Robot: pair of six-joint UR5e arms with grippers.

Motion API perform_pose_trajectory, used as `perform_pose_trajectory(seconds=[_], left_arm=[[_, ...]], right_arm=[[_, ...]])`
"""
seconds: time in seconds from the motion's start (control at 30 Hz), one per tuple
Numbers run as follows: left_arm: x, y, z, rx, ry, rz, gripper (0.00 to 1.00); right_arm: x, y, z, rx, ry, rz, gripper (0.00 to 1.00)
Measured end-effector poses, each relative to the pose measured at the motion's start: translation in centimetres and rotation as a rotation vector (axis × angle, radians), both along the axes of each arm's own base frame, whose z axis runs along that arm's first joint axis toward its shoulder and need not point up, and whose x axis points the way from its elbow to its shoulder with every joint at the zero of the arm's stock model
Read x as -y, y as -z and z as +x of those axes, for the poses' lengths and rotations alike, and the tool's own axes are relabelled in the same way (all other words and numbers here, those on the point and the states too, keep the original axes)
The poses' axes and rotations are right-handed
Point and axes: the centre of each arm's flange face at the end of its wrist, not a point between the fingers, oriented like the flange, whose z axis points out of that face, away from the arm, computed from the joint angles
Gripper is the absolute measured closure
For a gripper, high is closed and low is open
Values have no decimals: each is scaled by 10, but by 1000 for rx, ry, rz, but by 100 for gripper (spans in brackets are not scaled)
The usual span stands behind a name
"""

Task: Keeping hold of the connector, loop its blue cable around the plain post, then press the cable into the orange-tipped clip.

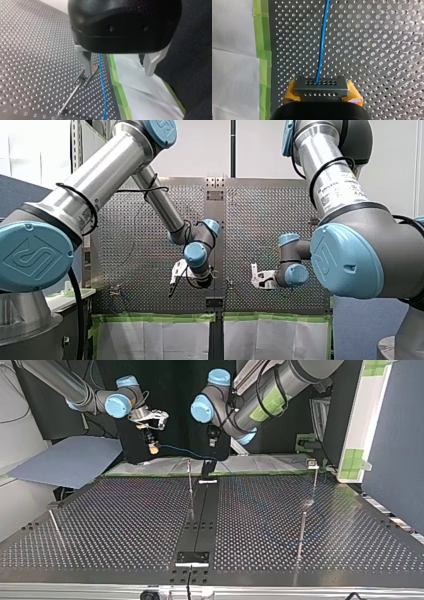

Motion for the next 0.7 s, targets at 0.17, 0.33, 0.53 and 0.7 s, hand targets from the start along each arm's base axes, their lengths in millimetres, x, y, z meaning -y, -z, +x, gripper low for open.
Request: perform_pose_trajectory(seconds=[0.17,0.33,0.53,0.7], left_arm=[[2,-4,1,-18,5,17,0],[13,-15,7,-33,41,12,0],[23,-31,19,-43,70,9,0],[27,-44,31,-41,70,19,0]], right_arm=[[0,2,2,-2,-14,-20,100],[1,4,4,1,-24,-36,100],[3,4,5,6,-26,-48,100],[3,4,5,7,-26,-51,100]])
